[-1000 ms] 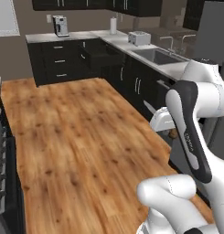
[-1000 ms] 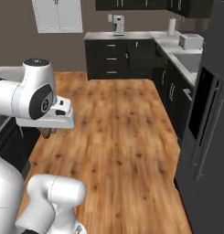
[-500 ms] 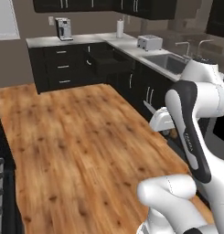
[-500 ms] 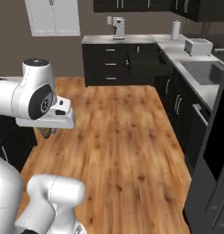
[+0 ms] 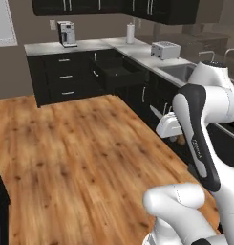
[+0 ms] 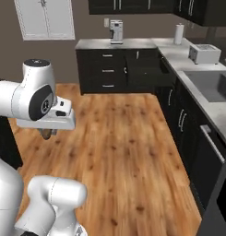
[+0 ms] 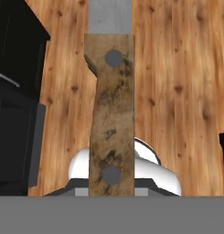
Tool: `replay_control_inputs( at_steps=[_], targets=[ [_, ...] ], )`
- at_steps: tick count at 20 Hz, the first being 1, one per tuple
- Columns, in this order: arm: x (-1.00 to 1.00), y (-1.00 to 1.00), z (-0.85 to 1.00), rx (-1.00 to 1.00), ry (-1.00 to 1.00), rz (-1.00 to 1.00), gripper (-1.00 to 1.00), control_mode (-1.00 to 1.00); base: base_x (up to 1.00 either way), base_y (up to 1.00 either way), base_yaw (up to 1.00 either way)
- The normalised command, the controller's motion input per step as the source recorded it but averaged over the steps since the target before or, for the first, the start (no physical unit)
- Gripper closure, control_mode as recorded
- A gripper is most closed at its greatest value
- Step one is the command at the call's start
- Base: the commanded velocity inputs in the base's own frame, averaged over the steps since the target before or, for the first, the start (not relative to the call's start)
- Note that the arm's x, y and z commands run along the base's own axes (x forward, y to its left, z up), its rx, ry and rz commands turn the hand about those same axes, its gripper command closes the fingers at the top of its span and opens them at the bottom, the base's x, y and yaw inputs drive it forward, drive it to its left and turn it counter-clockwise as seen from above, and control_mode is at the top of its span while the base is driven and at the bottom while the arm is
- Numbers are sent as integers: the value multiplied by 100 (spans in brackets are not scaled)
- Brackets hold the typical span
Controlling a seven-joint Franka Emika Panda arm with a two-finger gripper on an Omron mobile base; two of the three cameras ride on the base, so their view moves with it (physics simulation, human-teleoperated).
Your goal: Pick up the metallic utensils from the counter and place them in the open drawer. Make sure not to pick up any wooden utensils.
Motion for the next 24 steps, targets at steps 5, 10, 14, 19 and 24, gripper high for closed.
replay_control_inputs(
  at_steps=[5,10,14,19,24],
  targets=[
    [0,0,0,0,0,0,100,100,100,-23,0],
    [0,0,0,0,0,0,100,100,100,-21,0],
    [0,0,0,0,0,0,100,100,100,-27,0],
    [0,0,0,0,0,0,100,100,100,-32,1],
    [0,0,0,0,0,0,100,100,100,-53,6]
  ],
)
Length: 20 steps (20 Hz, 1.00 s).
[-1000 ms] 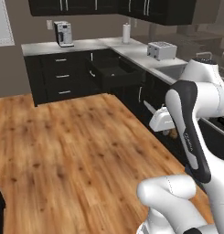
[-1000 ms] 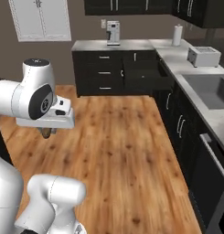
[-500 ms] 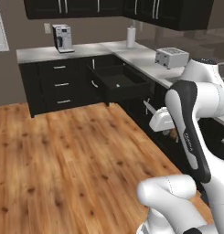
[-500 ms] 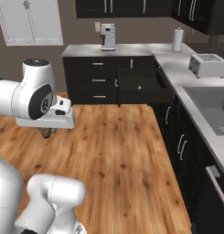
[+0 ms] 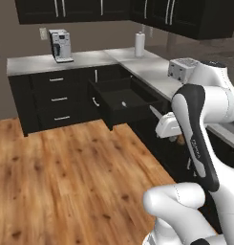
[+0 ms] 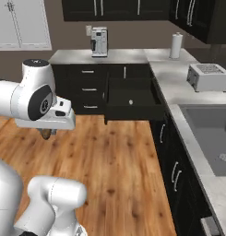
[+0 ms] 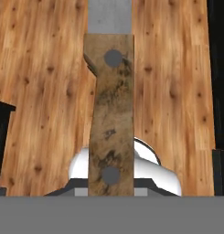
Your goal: Pick up the metallic utensils from the counter and place them in the open drawer. Make sure not to pick up any wooden utensils.
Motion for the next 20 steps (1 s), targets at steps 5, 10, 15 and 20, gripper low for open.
replay_control_inputs(
  at_steps=[5,10,15,20],
  targets=[
    [0,0,0,0,0,0,100,100,100,-65,10],
    [0,0,0,0,0,0,100,100,95,-69,14],
    [0,0,0,0,0,0,100,100,74,-2,2],
    [0,0,0,0,0,0,100,100,99,25,-5]
  ],
)
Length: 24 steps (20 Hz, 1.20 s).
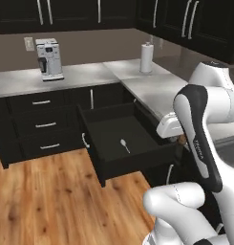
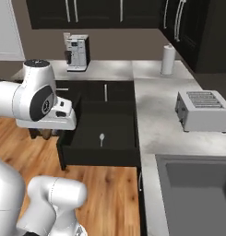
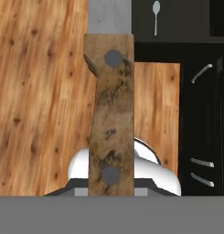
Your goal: Pick up the metallic utensils from the counter and place them in the open drawer. Make sure not to pick up any wooden utensils.
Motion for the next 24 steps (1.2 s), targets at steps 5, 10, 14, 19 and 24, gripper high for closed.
replay_control_inputs(
  at_steps=[5,10,14,19,24],
  targets=[
    [0,0,0,0,0,0,100,100,68,-4,0],
    [0,0,0,0,0,0,100,100,24,-21,11],
    [0,0,0,0,0,0,100,100,27,-5,21],
    [0,0,0,0,0,0,100,100,65,-17,23],
    [0,0,0,0,0,0,100,100,40,-20,15]
  ],
)
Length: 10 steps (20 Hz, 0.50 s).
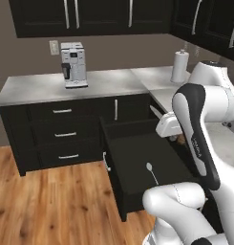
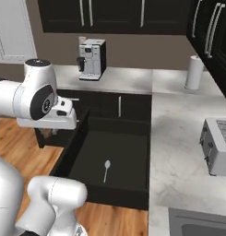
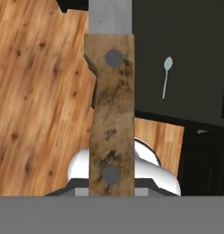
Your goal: Pick up the metallic utensils from the counter and place them in the open drawer. Make sure not to pick up any wooden utensils.
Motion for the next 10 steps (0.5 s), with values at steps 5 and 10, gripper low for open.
replay_control_inputs(
  at_steps=[5,10],
  targets=[
    [0,0,0,0,0,0,100,100,0,-20,6],
    [0,0,0,0,0,0,100,100,0,-20,3]
  ],
)
